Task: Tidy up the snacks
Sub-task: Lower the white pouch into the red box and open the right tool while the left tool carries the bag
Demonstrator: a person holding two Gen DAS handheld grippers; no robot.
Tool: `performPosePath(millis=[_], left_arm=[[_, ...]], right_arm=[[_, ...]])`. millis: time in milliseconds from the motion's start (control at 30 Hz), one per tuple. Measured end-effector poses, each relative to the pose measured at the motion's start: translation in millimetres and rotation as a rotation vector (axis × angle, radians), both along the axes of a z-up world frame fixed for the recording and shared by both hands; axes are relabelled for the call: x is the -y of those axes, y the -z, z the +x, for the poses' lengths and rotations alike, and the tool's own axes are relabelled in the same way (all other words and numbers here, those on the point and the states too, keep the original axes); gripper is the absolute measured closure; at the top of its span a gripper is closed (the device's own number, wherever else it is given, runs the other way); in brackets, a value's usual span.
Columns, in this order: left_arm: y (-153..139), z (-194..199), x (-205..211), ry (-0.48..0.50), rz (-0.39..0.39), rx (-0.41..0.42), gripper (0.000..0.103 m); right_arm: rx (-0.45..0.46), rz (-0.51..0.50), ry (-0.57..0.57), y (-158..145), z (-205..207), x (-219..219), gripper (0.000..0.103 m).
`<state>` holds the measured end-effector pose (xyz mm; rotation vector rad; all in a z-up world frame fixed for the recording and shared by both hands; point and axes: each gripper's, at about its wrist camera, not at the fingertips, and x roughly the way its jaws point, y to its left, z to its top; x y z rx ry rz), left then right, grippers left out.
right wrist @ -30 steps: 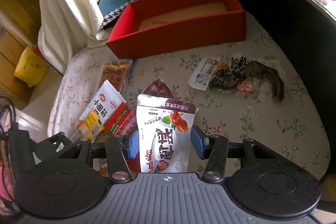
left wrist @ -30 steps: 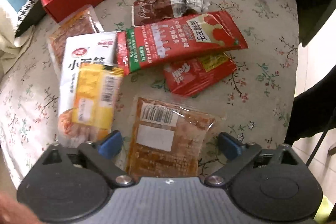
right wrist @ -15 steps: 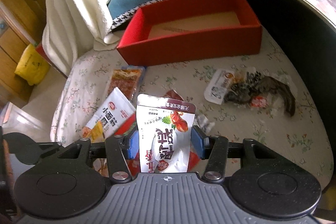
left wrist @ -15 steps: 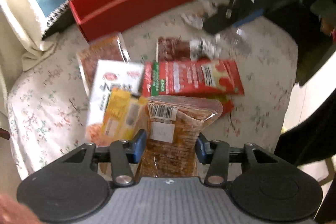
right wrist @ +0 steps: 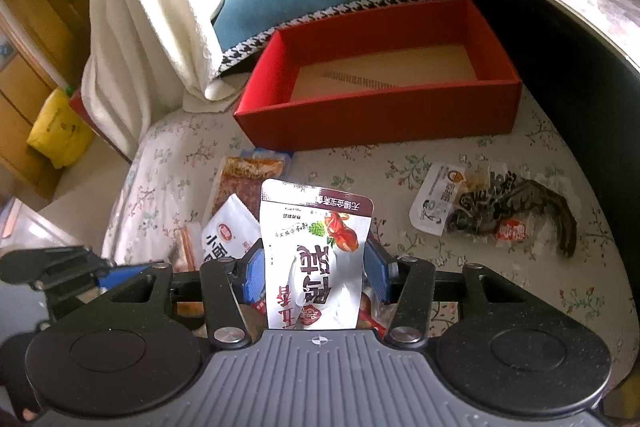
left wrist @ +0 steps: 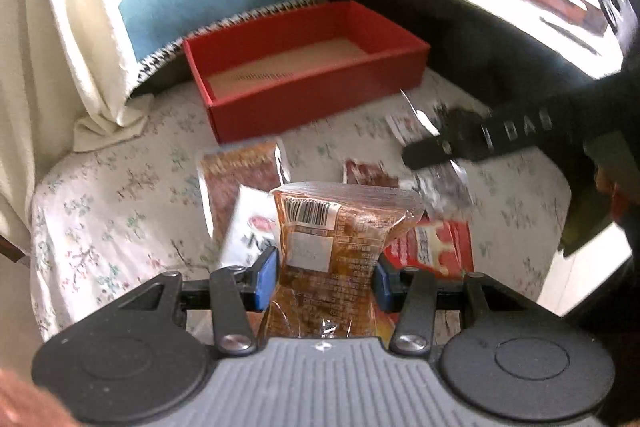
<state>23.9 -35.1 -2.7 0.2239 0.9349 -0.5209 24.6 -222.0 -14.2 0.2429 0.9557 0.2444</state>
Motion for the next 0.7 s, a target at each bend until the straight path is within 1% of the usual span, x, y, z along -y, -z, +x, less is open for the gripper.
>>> performPosePath(millis=[233, 333, 500, 700], left_arm=[[-15.1, 20.4, -7.1, -0.055, -0.077, 0.025, 0.062], [-17.0, 30.9, -6.3, -0.077, -0.082, 0.036, 0.062], [-22.8, 52.6, -1.3, -0.106, -0.111, 0.065, 0.062], [-27.2, 87.2, -0.1, -0.159, -0.153, 0.076, 0.062]], right_arm=[[-0.004, -0.005, 0.019, 0.8, 5.3, 2.5, 0.044], [0.001, -0.009, 0.026, -0.2, 8.8, 2.9, 0.044], [0.035, -0.018, 0.052, -7.4, 20.6, 6.1, 0.044], [0.076, -0.036, 0.085, -16.8, 45.5, 12.1, 0.044]])
